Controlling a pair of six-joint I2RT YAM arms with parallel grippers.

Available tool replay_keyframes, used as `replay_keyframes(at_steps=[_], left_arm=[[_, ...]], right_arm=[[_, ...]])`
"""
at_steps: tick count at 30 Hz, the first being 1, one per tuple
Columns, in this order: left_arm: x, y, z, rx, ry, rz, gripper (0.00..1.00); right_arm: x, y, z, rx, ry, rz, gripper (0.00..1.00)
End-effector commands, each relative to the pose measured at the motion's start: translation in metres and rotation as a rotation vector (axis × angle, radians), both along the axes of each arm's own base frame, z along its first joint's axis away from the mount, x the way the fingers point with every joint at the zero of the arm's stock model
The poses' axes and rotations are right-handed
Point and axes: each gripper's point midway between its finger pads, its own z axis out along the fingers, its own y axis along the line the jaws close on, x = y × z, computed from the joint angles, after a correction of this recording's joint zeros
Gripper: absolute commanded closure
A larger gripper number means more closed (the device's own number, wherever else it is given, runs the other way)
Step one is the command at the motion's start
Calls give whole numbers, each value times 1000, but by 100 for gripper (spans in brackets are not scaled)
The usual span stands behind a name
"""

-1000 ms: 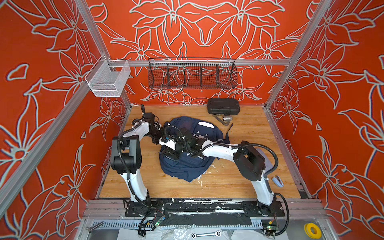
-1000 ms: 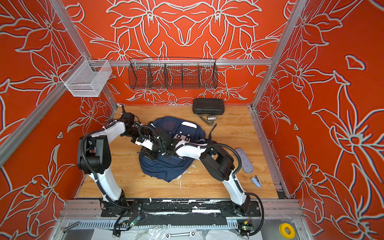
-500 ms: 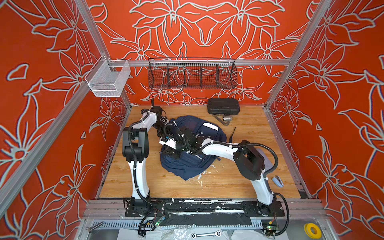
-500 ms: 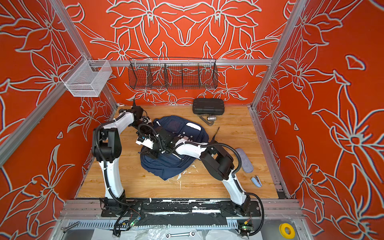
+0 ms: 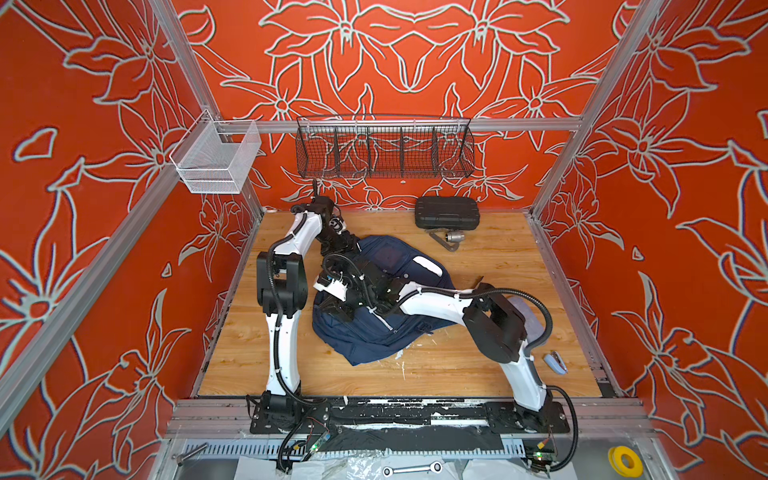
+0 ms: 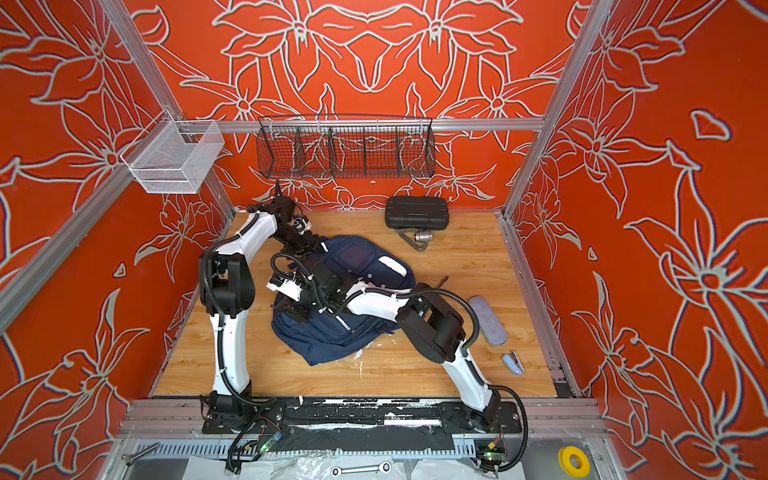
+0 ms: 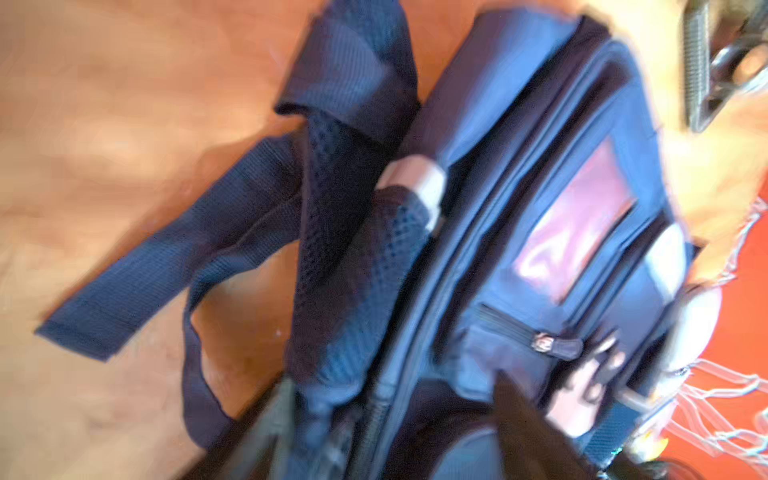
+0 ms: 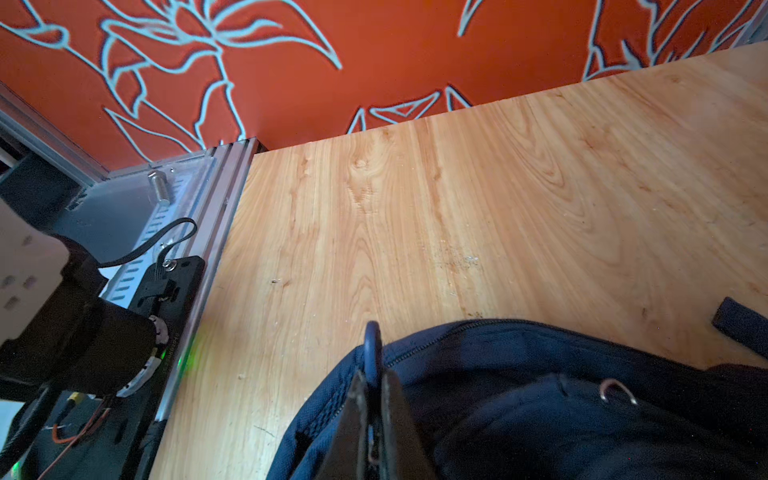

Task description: Pack the student bag

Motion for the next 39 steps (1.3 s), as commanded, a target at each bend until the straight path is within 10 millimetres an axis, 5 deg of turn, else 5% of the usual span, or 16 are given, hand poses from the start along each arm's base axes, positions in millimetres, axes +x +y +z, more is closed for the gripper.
replay_keyframes(at_steps=[1,4,10,16,23,29,37,39], left_arm=[[-4,32,46,-55,-116,128,2],[-22,51,61,-104,-130,200,3],[-80,75,56,-188,-95,361,2],[-135,69,28,-293,-23,468,8],[-168,56,2,-346,7,540,17],[-175,47,-17,-411,20,554,24],[-155,51,-11,-411,-10,511,90],[-147,55,-6,-393,-19,498,100]], right_arm=[[-3,8,38,117,-15,-2,100],[1,8,37,132,-12,-21,100],[13,4,45,204,19,-50,100],[14,3,49,237,25,-4,100],[8,0,56,266,10,69,100],[7,-3,59,274,2,85,100],[-8,-6,62,268,11,194,100],[-16,-9,61,259,21,232,100]])
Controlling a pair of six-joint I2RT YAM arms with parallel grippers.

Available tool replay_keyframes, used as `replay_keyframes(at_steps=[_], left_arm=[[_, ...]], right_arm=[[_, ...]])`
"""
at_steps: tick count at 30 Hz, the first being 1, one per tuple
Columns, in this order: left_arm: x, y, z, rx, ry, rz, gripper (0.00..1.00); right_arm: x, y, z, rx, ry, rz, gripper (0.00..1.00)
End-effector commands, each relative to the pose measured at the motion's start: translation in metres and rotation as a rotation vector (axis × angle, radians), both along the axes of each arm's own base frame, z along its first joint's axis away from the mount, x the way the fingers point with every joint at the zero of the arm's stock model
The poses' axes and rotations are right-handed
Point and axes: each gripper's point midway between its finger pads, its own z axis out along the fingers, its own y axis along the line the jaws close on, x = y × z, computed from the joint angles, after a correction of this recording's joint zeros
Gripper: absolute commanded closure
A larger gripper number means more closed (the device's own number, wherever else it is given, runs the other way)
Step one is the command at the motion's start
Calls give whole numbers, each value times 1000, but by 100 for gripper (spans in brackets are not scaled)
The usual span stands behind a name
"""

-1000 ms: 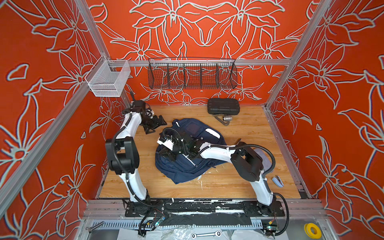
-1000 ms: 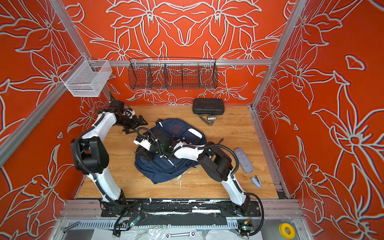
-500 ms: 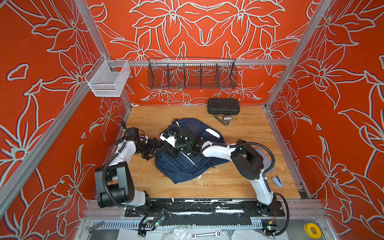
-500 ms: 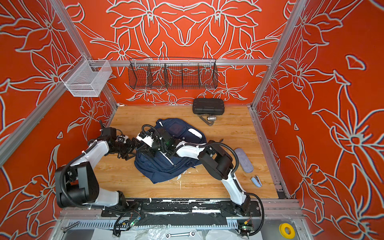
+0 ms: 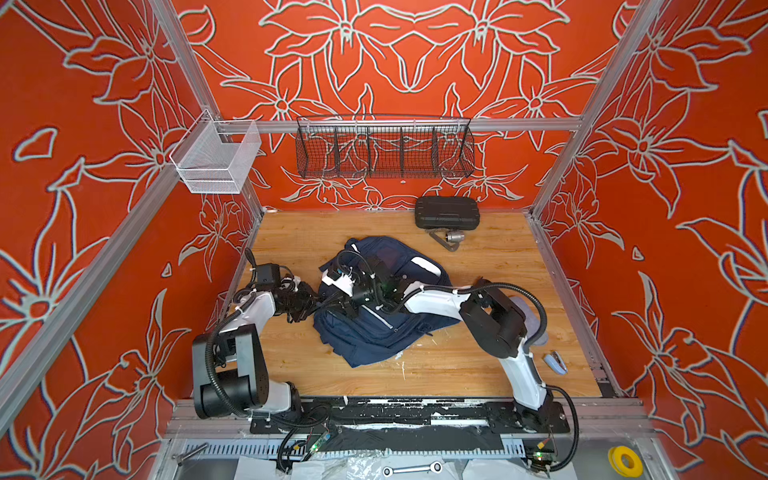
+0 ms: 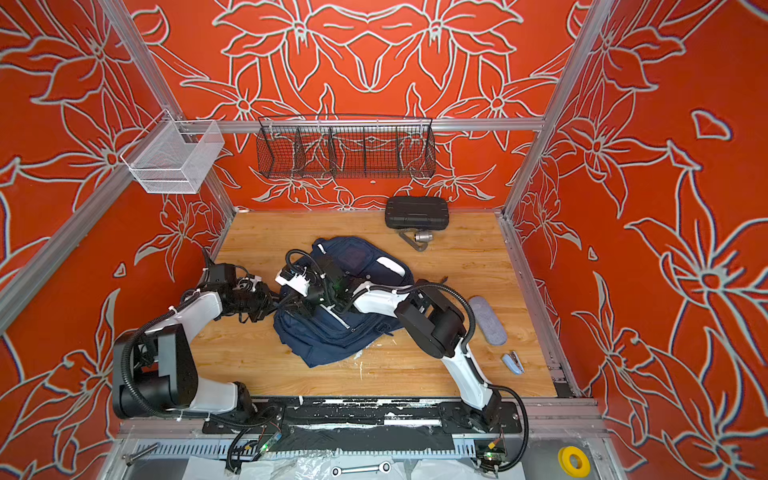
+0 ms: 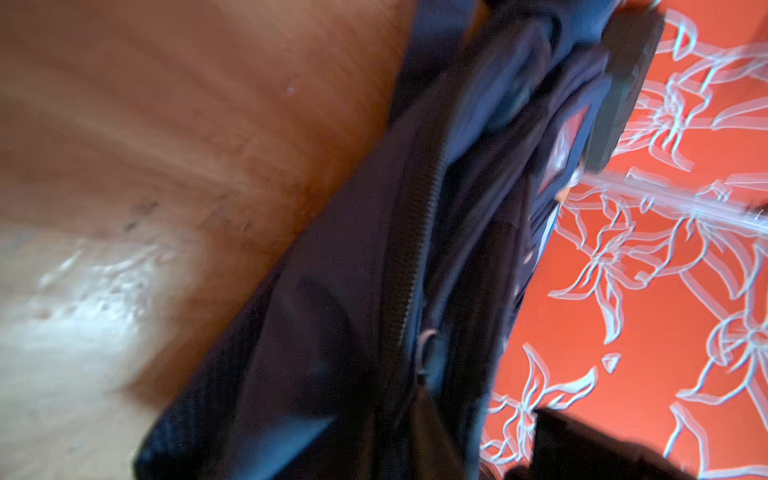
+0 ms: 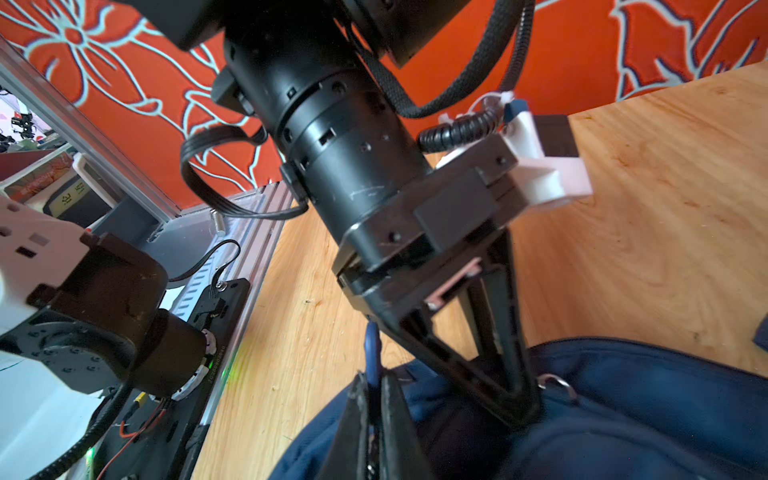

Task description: Pack the student bag

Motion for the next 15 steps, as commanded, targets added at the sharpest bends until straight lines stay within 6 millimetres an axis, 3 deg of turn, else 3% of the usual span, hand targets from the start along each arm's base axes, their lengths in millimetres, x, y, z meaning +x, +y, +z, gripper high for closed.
replay_keyframes(at_steps=[1,9,15], left_arm=[[21,11,9,59,-48,-24,100],[67,25,32,112,-84,-111,100],[113,34,25,124,-61,-187,100]], right_arm=[[-27,2,53,134,-79,167,100],[-53,-20,38,31,-61,289,100],[-72,-38,33,-36,-47,348,100]])
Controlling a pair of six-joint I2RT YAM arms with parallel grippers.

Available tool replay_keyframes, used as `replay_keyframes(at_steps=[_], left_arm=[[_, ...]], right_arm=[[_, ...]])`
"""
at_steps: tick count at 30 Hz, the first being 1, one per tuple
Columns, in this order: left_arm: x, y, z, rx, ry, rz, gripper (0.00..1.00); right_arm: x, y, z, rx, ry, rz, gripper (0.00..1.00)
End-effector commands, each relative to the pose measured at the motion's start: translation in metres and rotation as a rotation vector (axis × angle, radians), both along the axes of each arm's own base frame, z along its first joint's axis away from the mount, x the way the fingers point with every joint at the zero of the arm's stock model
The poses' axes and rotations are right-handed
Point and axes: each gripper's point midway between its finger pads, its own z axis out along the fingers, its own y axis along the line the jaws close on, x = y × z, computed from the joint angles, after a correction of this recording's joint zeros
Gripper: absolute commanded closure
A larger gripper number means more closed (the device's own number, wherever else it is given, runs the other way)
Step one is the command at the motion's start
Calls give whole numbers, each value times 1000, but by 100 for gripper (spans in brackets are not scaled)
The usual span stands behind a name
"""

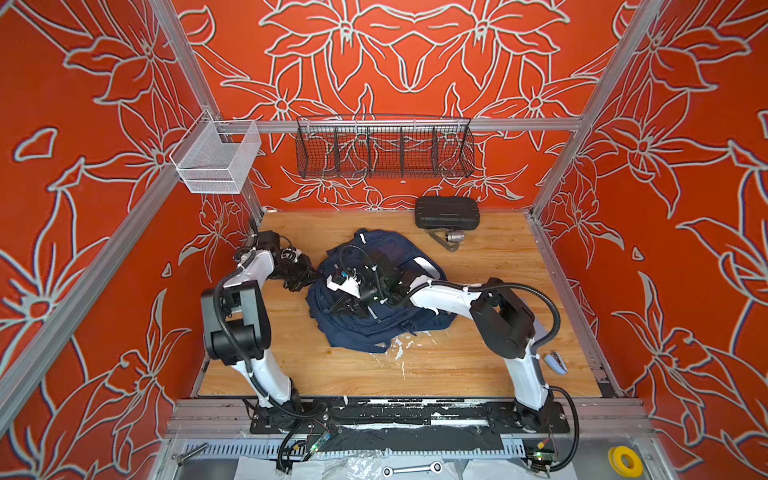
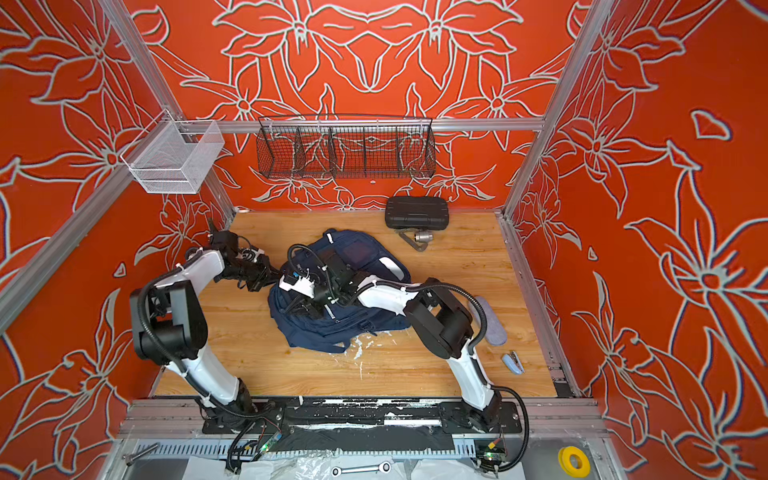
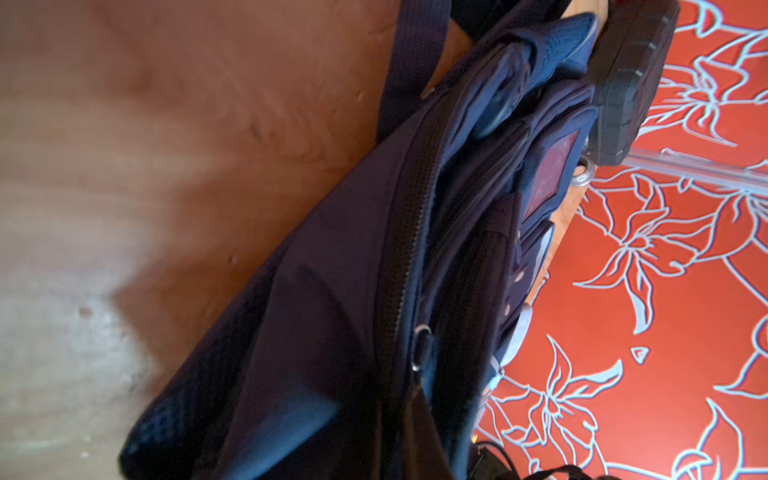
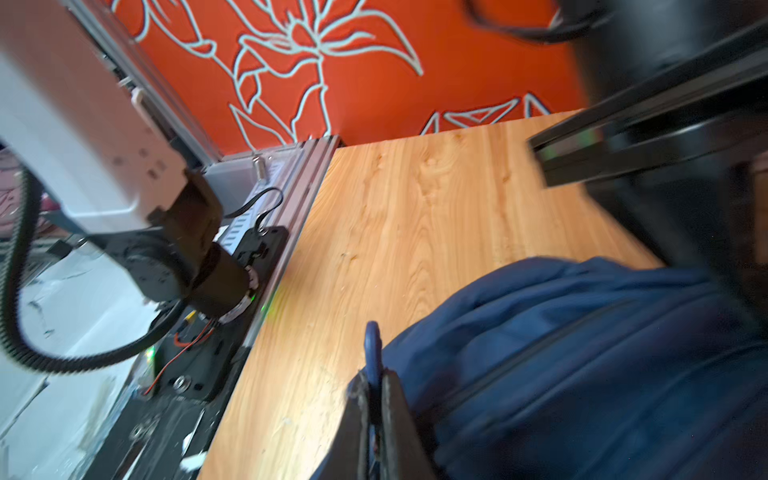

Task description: Pack the student bag

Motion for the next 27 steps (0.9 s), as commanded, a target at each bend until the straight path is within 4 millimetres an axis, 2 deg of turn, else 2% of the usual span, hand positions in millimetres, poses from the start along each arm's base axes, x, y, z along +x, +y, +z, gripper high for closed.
replay_keyframes(at_steps=[1,7,11,12,14,16,18,20,21,27], left_arm=[[39,7,6,49,-85,-74,100],[80,-3,1,77,-93,-146,100],[98,-9,-1,97,-84,-182,100],[100,-11,-1,104,-81,-194,95],[100,-17,2,107,-89,-220,80],[95,-20,10,122,-112,-229,50],[87,-17,16,154,-130,-217,34],[75,-12,21,181,-131,-202,9],[68,-8,24,189,-130,-189,2],[15,4,38,233,-141,-86,3]], right_arm=[[-50,-13,31,21,18,195,100],[-64,-26,14,-68,25,220,100],[-63,-27,12,-77,40,187,100],[-62,-27,11,-78,39,177,100],[-59,-27,10,-72,41,168,100],[-54,-26,8,-74,47,156,100],[-48,-24,6,-77,54,137,100],[-41,-23,5,-78,56,117,100],[-38,-22,6,-73,57,107,100],[-18,-19,9,-59,56,43,100]])
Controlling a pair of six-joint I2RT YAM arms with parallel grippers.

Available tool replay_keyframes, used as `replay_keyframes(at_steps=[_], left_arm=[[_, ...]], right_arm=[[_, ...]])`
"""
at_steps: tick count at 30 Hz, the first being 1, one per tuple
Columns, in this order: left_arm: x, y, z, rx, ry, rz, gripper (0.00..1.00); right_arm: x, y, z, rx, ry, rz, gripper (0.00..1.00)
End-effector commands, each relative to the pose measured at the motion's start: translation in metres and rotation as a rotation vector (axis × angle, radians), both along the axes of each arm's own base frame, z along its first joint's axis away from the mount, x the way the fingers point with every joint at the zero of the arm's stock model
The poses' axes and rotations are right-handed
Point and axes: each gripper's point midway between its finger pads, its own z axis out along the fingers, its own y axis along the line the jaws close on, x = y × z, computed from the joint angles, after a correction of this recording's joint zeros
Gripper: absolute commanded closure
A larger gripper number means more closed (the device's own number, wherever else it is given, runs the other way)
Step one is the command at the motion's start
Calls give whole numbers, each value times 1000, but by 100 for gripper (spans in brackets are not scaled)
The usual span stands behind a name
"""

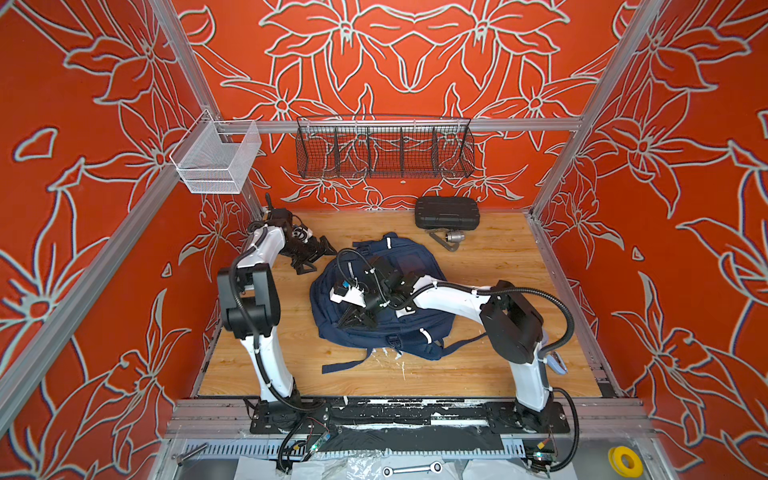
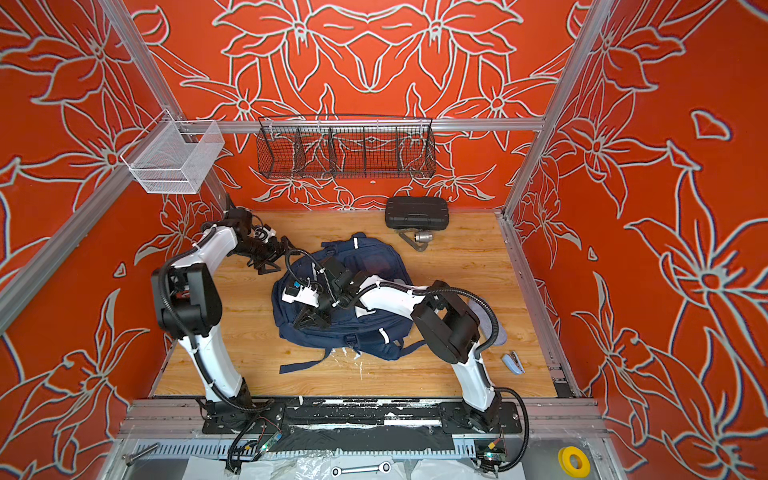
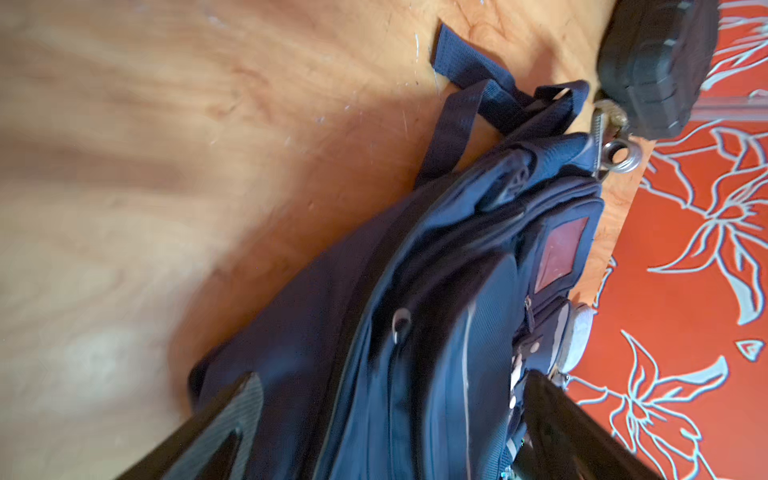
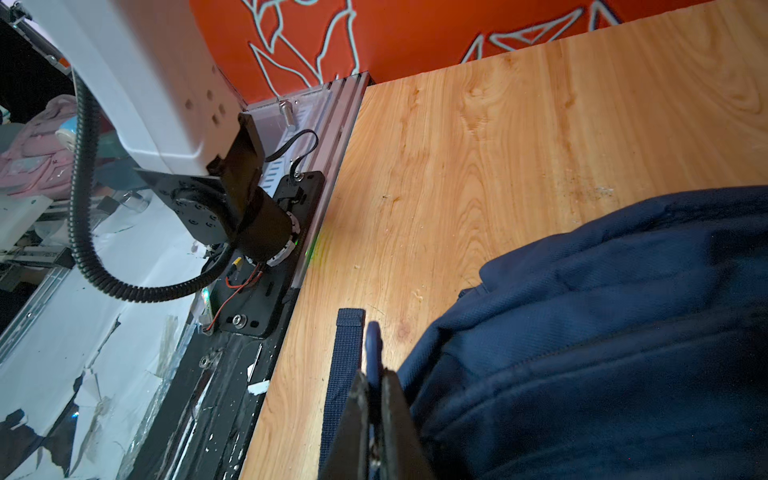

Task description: Pack the student bag

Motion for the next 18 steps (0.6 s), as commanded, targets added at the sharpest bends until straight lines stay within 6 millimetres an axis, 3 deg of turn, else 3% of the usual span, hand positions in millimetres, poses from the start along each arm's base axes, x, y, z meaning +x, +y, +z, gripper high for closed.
replay_keyframes(at_steps=[1,4,7,10,12,15,18], left_arm=[[-21,10,19,52,-66,64,3],[-47,10,27,50,-78,113,3],[-75,-2,25,-1,-58,161,3],[-105,-19,10,-78,-17,209,0],[-123,-31,-2,-110,-4,228,6],[-140,-40,-16,-112,14,243,13],[-144,-42,-27,-112,12,247,19]], right_arm=[[6,4,21,70,0,1,100],[10,6,23,81,5,-9,100],[13,8,25,92,5,-12,100],[15,9,28,103,-3,-14,100],[15,9,29,106,-5,-13,100],[15,9,31,109,-10,-6,100],[13,9,34,115,-11,15,100]])
